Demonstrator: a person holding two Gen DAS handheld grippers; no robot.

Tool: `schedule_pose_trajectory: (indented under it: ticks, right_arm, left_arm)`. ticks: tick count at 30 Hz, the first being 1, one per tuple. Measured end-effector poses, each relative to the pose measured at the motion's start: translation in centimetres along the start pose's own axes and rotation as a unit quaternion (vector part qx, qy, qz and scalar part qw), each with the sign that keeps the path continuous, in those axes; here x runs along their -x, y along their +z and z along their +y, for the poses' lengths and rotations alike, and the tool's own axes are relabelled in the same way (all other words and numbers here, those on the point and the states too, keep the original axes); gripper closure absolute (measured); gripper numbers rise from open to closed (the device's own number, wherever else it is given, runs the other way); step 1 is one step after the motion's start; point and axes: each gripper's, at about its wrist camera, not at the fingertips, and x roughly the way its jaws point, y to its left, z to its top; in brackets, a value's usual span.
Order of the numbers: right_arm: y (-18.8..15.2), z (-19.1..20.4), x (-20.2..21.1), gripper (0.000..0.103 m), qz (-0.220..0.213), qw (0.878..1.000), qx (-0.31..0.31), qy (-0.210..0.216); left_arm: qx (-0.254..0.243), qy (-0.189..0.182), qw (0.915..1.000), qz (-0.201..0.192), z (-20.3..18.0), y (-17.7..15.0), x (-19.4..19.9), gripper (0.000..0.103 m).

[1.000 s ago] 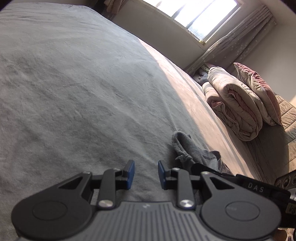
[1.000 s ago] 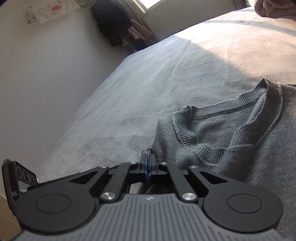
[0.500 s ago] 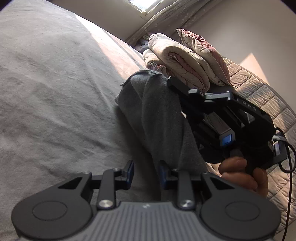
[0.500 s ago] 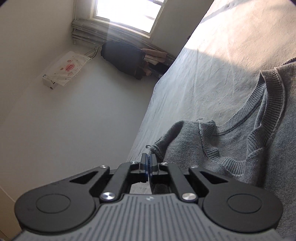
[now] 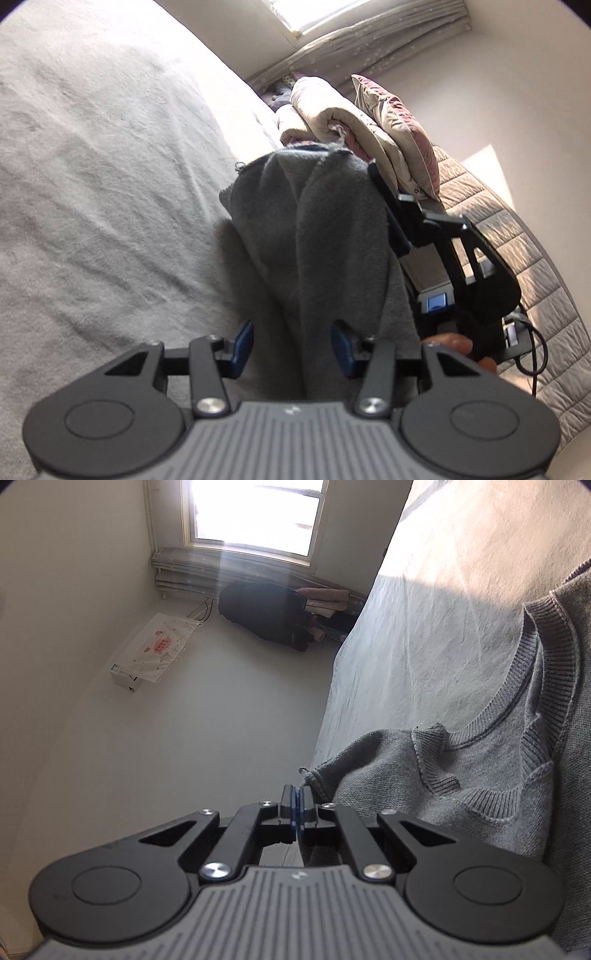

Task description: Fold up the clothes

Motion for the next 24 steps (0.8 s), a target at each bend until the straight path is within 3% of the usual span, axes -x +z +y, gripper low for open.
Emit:
schedule_pose_trajectory:
  ticks: [11, 20, 24]
  right_arm:
    - [-0.1, 0.1, 0.2, 0.1, -0.001, 0.995, -0.049, 0.084]
    - [0.3, 0.3, 0.6, 0.099, 0.0, 0.995, -0.051, 0.087]
    - [0.4, 0.3, 0.6, 0.099, 0.003, 0.996, -0.043, 0.083]
  left_arm:
    - [0.014, -0.032, 0.9966, -0.074, 0.5, 1.0, 3.5, 0.042]
    - [-0.057, -0.041, 0.9965, -0.045, -1.8, 0.6, 3.3, 0.04]
    - [-0.039, -0.019, 0.9976, -0.054, -1.2, 0.8, 3.2, 0.051]
